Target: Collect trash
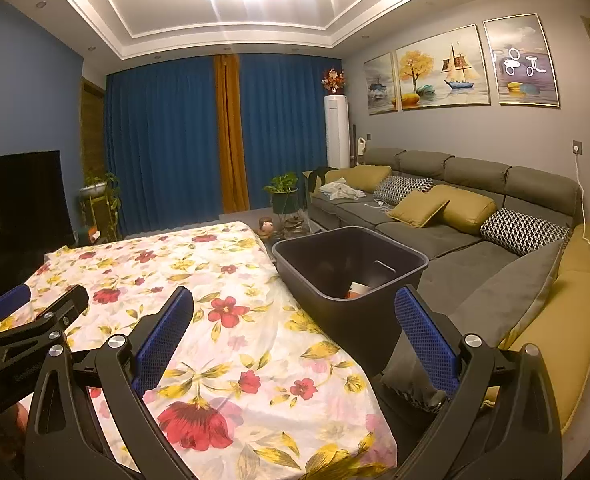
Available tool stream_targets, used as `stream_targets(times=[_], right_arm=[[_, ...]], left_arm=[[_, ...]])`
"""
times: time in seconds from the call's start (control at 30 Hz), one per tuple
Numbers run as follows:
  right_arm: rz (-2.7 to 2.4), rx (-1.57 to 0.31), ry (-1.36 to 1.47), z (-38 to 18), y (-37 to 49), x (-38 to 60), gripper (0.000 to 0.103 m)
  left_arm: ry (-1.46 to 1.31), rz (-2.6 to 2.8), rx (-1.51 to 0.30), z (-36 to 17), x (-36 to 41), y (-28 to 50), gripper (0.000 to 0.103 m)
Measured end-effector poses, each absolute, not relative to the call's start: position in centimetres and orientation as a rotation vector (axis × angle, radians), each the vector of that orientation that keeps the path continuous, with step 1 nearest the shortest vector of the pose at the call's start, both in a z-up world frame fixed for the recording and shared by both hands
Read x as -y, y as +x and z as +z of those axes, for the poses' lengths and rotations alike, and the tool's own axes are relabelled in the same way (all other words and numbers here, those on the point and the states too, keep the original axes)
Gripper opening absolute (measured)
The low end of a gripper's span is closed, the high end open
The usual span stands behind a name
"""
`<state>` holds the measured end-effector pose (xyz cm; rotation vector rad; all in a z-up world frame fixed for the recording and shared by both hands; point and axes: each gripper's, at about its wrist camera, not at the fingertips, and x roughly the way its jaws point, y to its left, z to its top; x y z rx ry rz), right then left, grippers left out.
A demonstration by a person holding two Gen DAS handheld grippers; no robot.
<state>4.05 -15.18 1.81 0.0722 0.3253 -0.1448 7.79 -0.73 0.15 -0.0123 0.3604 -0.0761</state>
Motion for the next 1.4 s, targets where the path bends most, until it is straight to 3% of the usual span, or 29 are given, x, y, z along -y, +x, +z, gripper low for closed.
stream_targets(times=[1.4], right_arm=[[-0.135, -0.325, 0.072, 1.83, 4.14, 14.93, 0.097]], left_arm=[[-0.016, -0.070, -0.357, 0.18, 0.67, 7.69, 0.095]])
